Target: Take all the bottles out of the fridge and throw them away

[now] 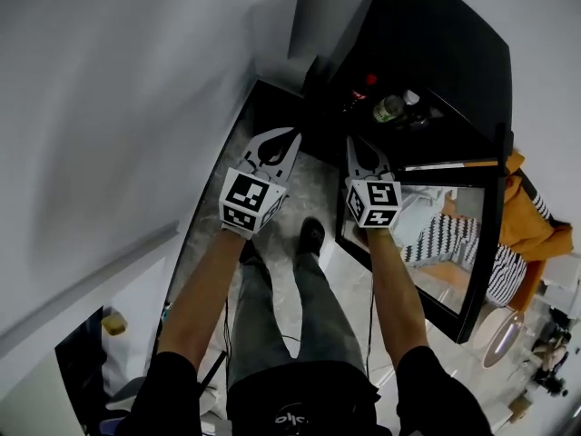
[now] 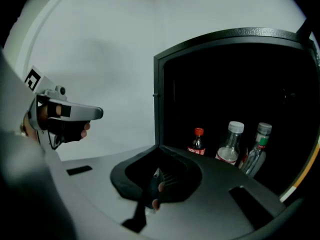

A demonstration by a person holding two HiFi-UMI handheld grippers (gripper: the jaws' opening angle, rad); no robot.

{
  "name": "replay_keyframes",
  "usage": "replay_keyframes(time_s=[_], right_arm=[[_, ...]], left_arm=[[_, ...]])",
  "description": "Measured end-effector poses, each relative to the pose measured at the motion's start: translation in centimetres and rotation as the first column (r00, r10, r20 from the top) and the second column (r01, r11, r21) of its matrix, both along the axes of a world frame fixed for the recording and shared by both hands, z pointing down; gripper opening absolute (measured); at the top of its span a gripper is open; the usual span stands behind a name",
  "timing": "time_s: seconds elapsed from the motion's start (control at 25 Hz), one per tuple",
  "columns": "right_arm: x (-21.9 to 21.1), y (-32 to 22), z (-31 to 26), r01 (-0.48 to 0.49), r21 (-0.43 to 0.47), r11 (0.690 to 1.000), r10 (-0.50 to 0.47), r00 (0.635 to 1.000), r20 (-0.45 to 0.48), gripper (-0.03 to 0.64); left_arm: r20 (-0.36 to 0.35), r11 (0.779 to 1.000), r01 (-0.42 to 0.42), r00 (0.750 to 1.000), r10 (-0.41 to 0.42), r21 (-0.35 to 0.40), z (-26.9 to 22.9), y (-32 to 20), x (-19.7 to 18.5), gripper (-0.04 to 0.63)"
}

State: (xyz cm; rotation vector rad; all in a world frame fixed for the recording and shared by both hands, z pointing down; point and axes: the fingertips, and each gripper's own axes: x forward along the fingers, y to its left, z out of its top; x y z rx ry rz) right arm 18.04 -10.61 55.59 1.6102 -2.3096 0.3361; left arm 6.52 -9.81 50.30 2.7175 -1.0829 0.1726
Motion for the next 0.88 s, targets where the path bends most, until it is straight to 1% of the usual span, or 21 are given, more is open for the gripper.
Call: replay_keyframes(time_s=[0.2, 0.4, 0.52, 0.56, 0.64, 0.76, 0.88], right_arm=[[1.0, 0.2, 2.1, -0.047, -0.017, 0.999, 0.047, 0.999, 0.017, 0.002], [2.7, -1.5, 3.0, -0.115, 0.015, 0.993, 0.115, 0.993, 0.038, 0.002], [3.5, -3.3, 3.5, -0.135, 0.033, 0.990, 0.134, 0.990, 0.050, 0.002], [3.6, -4.0, 3.7, -0.139, 0.036, 0.990, 0.137, 0.989, 0.051, 0.011], [3.9, -5.3, 4.3, -0.150, 0.041, 0.988, 0.148, 0.988, 0.049, 0.053], [4.3, -7.3, 5.5, -0.177, 0.043, 0.983, 0.176, 0.984, 0.037, 0.143], [4.9, -9.4, 6.6, -0.234, 0.052, 0.971, 0.232, 0.972, 0.048, 0.212]], left_arm=[[0.001, 1.000, -0.025, 1.000, 0.025, -0.008, 1.6, 0.3, 0.7, 0.002], [0.002, 0.999, -0.039, 0.999, 0.039, -0.009, 2.7, 0.2, 1.3, 0.002], [-0.006, 0.999, -0.042, 0.999, 0.042, 0.001, 3.2, -0.2, 1.8, 0.002], [-0.010, 0.999, -0.042, 0.999, 0.042, 0.004, 3.3, -0.4, 1.9, 0.001], [-0.017, 0.999, -0.040, 0.999, 0.041, 0.008, 3.7, -0.8, 2.0, 0.002], [-0.024, 0.999, -0.035, 0.999, 0.036, 0.004, 4.5, -1.5, 2.2, 0.002], [-0.038, 1.000, -0.028, 0.999, 0.028, 0.005, 5.3, -2.3, 2.5, 0.002]])
